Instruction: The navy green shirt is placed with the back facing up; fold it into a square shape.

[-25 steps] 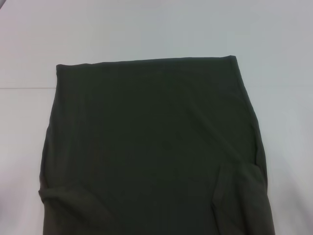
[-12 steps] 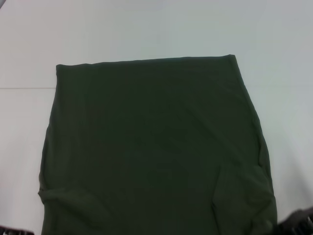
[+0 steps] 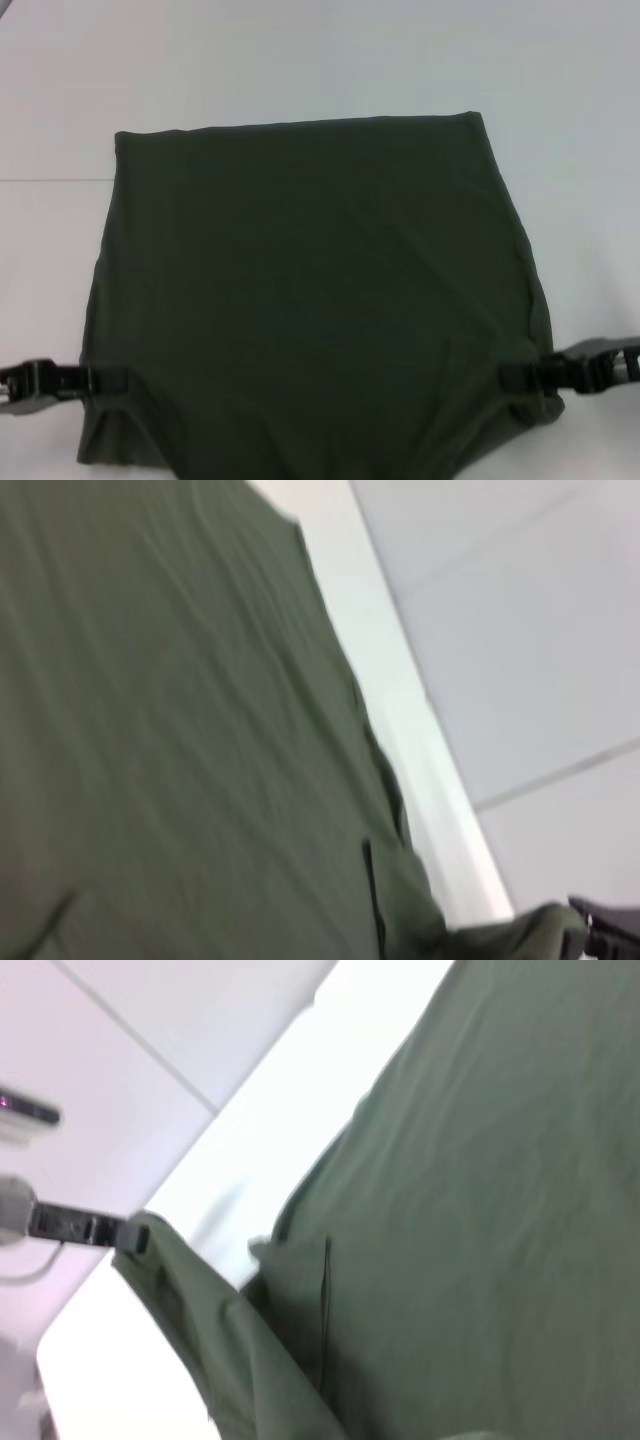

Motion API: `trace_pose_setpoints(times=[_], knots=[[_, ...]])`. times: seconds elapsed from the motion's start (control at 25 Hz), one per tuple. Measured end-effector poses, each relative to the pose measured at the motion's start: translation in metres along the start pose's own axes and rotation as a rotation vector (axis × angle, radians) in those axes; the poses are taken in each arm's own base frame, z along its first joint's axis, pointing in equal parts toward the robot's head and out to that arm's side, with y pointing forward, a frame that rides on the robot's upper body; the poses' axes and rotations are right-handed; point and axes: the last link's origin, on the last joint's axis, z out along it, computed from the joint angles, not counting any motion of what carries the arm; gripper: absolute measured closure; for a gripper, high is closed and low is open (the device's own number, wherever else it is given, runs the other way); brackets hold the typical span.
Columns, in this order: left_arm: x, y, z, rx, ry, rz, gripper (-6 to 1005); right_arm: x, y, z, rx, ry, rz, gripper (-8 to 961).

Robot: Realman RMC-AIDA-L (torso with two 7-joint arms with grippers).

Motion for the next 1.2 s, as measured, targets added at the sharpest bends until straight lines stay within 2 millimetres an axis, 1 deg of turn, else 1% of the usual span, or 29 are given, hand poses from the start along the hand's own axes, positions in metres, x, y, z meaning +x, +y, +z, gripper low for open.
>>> trace_pose_setpoints(times=[0.2, 0.36, 0.52, 0.84, 1.12, 1.2], knots=[[0.002, -0.008, -0.007, -0.008, 0.138, -0.042, 947, -0.002, -0.007, -0.013, 0.021, -0.143, 0.003, 887], [0.003, -0.01, -0.01, -0.025, 0.218, -0.066, 947, 0.003, -0.014, -0.016, 0.037, -0.253, 0.015, 886], [0.004, -0.014, -0.01, -0.023, 0.27, -0.08, 947, 0.01, -0.022, -0.011, 0.049, -0.331, 0.034, 887], [0.01, -0.025, -0.008, 0.014, 0.382, -0.104, 947, 0.018, -0.036, 0.004, 0.144, -0.393, 0.061, 887], [0.015, -0.029, -0.001, 0.027, 0.422, -0.101, 947, 0.009, -0.042, 0.007, 0.19, -0.48, 0.055, 886], [0.02, -0.028, 0.003, 0.02, 0.439, -0.084, 947, 0.005, -0.043, 0.007, 0.198, -0.5, 0.054, 886]])
